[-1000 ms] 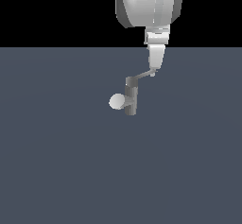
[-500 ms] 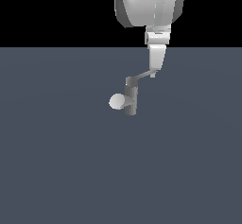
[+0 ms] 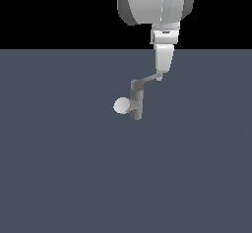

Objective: Turn on the faucet by rotating a designated handle.

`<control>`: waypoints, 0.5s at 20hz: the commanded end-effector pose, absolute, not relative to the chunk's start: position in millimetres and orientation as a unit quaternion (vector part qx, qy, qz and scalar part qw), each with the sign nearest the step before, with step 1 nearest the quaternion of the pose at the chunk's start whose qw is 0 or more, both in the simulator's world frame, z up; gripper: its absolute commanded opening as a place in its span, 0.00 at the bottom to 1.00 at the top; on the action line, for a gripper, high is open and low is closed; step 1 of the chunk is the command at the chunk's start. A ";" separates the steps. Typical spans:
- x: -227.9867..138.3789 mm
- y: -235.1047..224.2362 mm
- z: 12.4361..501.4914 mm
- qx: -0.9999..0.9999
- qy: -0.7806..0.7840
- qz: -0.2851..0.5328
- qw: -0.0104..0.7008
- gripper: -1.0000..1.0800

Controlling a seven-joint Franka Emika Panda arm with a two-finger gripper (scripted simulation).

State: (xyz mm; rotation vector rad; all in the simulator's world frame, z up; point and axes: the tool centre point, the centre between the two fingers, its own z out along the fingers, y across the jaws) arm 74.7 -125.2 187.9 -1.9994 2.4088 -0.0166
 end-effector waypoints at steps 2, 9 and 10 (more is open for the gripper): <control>60.0 -126.6 181.5 -0.637 0.771 0.000 0.000 0.00; 40.6 -124.8 181.6 -0.637 0.771 0.000 0.000 0.00; 40.6 -124.8 181.6 -0.637 0.771 0.000 0.000 0.00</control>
